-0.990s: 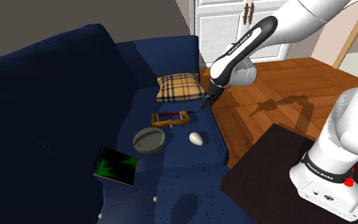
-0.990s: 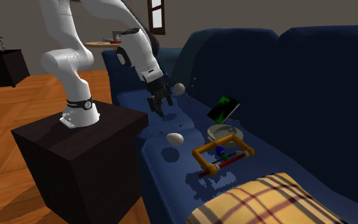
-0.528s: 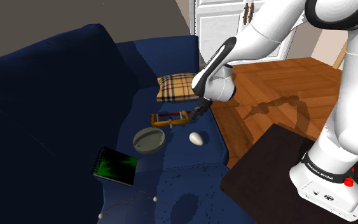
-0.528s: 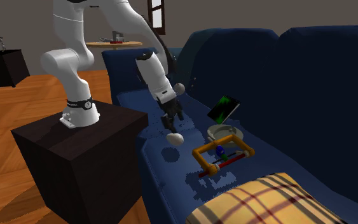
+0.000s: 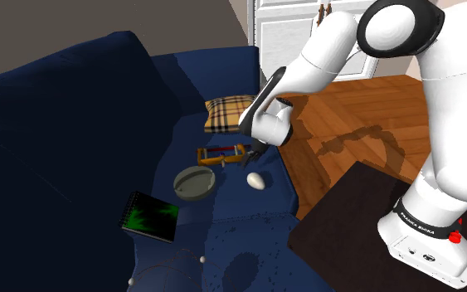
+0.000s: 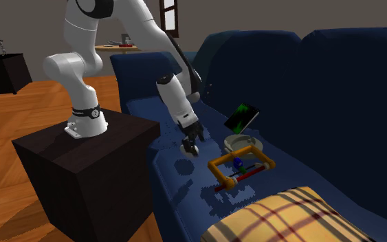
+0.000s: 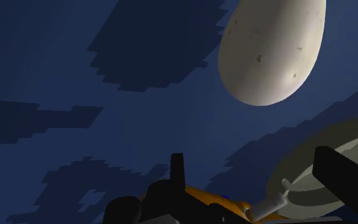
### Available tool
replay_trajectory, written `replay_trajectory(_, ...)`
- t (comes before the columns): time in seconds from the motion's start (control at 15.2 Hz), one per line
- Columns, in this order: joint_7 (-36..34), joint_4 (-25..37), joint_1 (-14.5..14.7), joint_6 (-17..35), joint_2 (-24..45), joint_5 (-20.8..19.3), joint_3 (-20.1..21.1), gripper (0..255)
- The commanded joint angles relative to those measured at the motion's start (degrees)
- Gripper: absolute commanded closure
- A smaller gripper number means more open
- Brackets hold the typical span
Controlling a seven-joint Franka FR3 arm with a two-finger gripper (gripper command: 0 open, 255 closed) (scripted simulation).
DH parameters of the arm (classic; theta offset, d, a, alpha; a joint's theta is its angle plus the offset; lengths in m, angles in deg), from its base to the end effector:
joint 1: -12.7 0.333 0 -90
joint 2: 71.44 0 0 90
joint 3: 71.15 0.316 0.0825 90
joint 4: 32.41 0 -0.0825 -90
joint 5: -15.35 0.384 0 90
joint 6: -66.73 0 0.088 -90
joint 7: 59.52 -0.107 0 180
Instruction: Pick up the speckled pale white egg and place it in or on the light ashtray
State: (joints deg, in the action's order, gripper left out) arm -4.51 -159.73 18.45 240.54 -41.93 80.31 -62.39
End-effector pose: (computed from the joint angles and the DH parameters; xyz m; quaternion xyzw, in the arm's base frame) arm 0.5288 0.0690 0.1509 -0.9793 -0.0325 -0.1600 0.1196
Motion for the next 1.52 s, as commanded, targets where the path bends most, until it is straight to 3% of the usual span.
replay_trajectory(0.0, 1.38, 1.44, -0.66, 0.81, 1.96, 1.08, 0.93, 0)
replay_trajectory(0.59, 1.66, 1.84, -0.80, 1.03, 2.51, 1.29, 1.17, 0)
replay_trajectory(0.66, 1.66, 1.84, -0.80, 1.03, 2.51, 1.29, 1.17, 255)
replay_trajectory(1.25, 1.66, 1.84, -0.80, 1.03, 2.51, 1.29, 1.17, 255)
replay_trajectory(1.32, 1.66, 1.84, -0.80, 1.03, 2.51, 1.29, 1.17, 0)
replay_trajectory(1.45, 12.19, -1.25, -7.09, 4.25, 1.17, 10.65, 8.90, 0)
